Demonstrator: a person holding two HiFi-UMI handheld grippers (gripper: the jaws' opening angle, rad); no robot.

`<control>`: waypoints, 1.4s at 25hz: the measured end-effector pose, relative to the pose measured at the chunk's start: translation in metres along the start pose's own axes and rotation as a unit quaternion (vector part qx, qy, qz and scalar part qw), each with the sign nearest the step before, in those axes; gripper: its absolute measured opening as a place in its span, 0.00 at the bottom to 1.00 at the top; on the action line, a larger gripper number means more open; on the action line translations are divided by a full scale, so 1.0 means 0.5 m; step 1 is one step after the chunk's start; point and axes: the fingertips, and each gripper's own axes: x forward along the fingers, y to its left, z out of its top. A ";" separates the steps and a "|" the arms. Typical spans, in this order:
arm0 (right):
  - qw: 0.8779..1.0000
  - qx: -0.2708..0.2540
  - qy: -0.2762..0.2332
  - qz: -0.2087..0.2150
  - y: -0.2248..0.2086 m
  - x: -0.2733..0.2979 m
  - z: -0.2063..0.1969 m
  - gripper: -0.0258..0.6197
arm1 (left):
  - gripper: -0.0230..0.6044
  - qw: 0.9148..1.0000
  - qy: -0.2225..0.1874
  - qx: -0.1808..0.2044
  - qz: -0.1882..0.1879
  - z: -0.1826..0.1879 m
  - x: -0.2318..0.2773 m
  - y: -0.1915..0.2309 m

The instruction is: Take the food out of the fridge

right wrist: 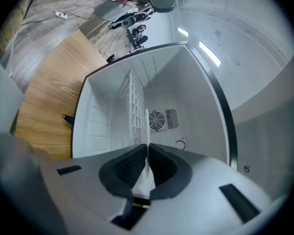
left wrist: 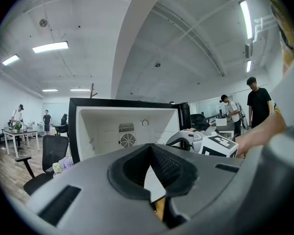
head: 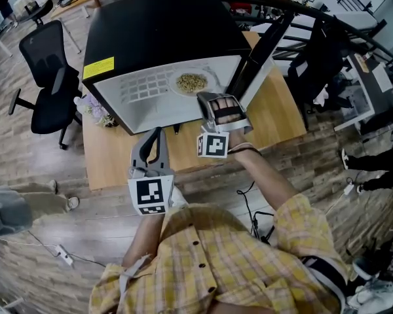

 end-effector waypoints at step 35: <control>0.995 0.012 -0.065 -0.081 -0.137 -0.291 0.085 0.08 | 0.05 1.000 -0.020 0.001 -0.005 0.022 -0.063 -0.065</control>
